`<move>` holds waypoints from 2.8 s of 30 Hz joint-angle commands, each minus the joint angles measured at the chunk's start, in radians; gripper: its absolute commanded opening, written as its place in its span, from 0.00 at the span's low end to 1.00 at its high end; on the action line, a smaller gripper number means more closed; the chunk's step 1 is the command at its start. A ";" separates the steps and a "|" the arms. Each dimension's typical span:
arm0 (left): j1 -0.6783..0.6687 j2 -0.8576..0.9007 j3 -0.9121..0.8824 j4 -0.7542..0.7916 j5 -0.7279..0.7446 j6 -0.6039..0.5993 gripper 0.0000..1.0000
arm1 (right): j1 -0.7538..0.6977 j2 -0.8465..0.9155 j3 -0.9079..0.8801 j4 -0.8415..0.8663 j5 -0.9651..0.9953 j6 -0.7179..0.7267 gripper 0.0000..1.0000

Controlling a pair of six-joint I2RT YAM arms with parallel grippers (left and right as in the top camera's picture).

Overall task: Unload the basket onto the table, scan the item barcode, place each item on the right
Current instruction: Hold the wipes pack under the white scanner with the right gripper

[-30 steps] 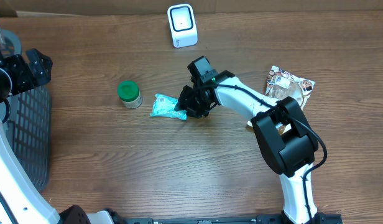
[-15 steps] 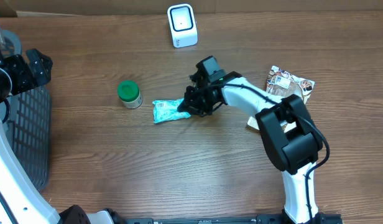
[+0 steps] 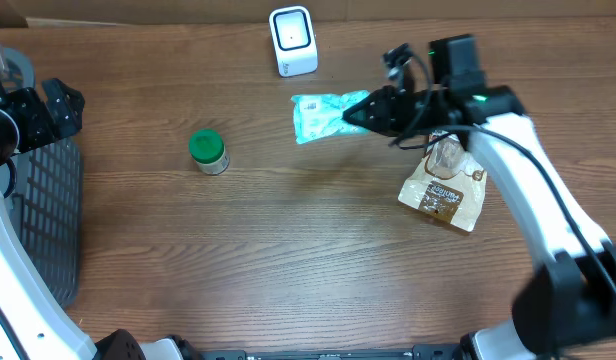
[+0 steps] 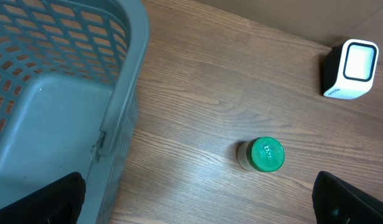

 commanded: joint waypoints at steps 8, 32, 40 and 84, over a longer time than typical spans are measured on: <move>-0.007 0.001 0.003 0.003 0.011 -0.013 1.00 | 0.002 -0.166 0.009 -0.089 0.129 -0.035 0.04; -0.007 0.001 0.003 0.003 0.011 -0.013 0.99 | 0.291 0.187 0.545 0.019 1.136 -0.243 0.04; -0.007 0.001 0.003 0.003 0.011 -0.013 0.99 | 0.352 0.452 0.545 0.570 1.421 -0.817 0.04; -0.007 0.001 0.003 0.003 0.011 -0.013 1.00 | 0.328 0.810 0.544 1.094 1.360 -1.369 0.04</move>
